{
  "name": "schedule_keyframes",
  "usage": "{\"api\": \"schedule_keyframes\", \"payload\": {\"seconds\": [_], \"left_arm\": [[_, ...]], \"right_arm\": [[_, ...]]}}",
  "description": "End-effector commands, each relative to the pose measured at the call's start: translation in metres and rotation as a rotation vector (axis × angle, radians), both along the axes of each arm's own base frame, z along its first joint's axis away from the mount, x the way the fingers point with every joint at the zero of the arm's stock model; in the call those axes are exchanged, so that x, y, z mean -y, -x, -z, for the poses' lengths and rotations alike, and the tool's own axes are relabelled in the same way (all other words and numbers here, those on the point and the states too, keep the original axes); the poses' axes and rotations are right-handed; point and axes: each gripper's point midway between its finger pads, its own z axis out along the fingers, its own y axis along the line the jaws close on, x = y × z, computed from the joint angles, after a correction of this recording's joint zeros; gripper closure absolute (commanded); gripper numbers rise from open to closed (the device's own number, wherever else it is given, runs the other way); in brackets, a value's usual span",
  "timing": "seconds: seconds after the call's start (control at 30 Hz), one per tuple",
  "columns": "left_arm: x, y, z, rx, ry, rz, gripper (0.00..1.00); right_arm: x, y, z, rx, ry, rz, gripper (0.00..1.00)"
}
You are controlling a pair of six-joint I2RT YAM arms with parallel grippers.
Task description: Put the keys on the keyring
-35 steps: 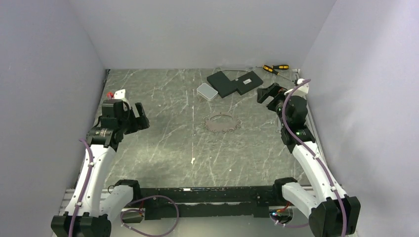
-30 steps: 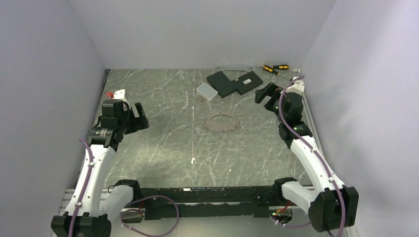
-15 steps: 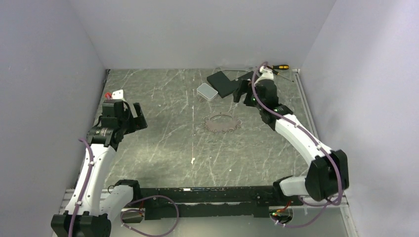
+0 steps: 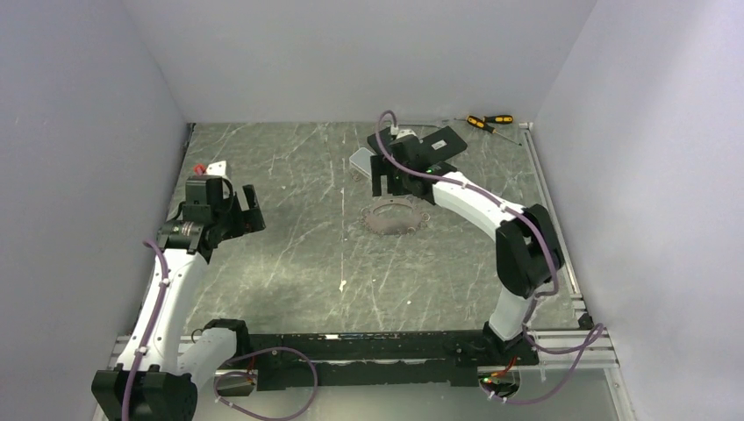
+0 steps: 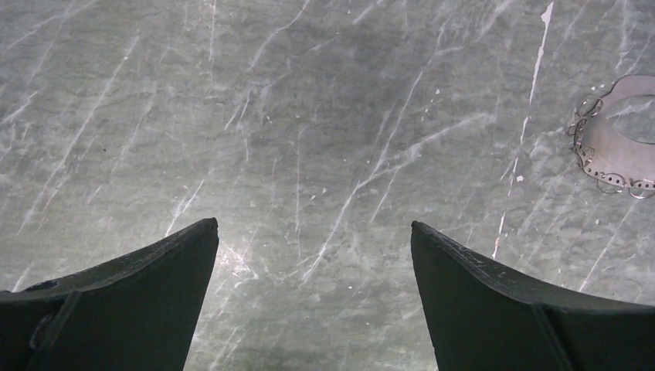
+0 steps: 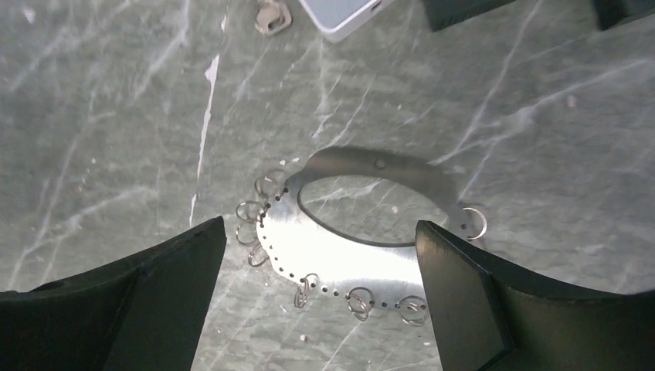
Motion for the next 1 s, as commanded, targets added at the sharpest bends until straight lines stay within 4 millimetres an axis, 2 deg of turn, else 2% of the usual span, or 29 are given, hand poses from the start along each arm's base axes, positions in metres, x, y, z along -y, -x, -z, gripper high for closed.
{"api": "schedule_keyframes", "payload": {"seconds": [0.0,0.17,0.37,0.63,0.8,0.97], "left_arm": [[0.011,-0.008,-0.013,0.049,0.029,0.065,0.01],[0.022,-0.009,-0.014,0.053,0.062,0.119,0.07],[0.031,-0.010,-0.016,0.061,0.092,0.169,0.12],[0.037,-0.010,-0.019,0.073,0.110,0.201,0.18],[0.038,-0.010,-0.020,0.076,0.110,0.204,0.19],[0.037,-0.009,-0.020,0.080,0.110,0.203,0.20]], "right_arm": [[-0.024,0.001,0.000,-0.028,0.016,-0.077,0.06],[-0.042,0.002,0.019,-0.079,0.043,-0.103,0.12],[-0.065,0.010,0.039,-0.143,0.050,-0.172,0.28],[-0.080,0.030,0.061,-0.175,0.151,-0.163,0.32],[-0.086,0.041,0.075,-0.198,0.211,-0.164,0.40],[-0.091,0.047,0.084,-0.208,0.240,-0.181,0.53]]}}
